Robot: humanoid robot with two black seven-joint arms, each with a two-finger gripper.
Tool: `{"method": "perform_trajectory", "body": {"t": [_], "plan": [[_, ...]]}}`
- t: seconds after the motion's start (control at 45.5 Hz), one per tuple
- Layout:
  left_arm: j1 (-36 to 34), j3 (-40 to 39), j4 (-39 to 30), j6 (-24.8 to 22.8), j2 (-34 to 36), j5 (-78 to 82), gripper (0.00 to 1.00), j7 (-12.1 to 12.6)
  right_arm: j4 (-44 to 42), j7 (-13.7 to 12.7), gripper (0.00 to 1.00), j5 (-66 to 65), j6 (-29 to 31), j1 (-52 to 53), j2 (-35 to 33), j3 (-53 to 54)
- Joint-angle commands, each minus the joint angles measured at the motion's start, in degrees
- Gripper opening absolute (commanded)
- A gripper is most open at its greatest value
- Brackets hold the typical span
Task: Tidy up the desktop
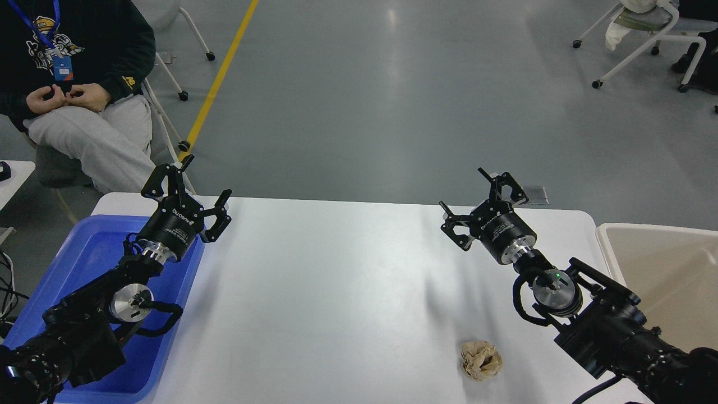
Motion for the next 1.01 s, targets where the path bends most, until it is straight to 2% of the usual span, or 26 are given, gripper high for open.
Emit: {"method": "perform_trajectory", "body": {"t": [0.0,0.637,0.988], "plan": [[0.0,0.0,0.0,0.0,0.0,0.0,1.0,0.01,0.01,0.02,1.0,-0.17,-0.1,0.0,0.03,-0.02],[0.0,0.0,0.0,0.0,0.0,0.0,1.0,0.01,1.06,0.02,1.0,-0.61,0.42,-0.26,-0.41,0.24],[0.0,0.0,0.0,0.0,0.0,0.0,1.0,0.01,8.35,-0.16,1.0,-1.05,-0.72,0.44,-10.33,-0.02]]}}
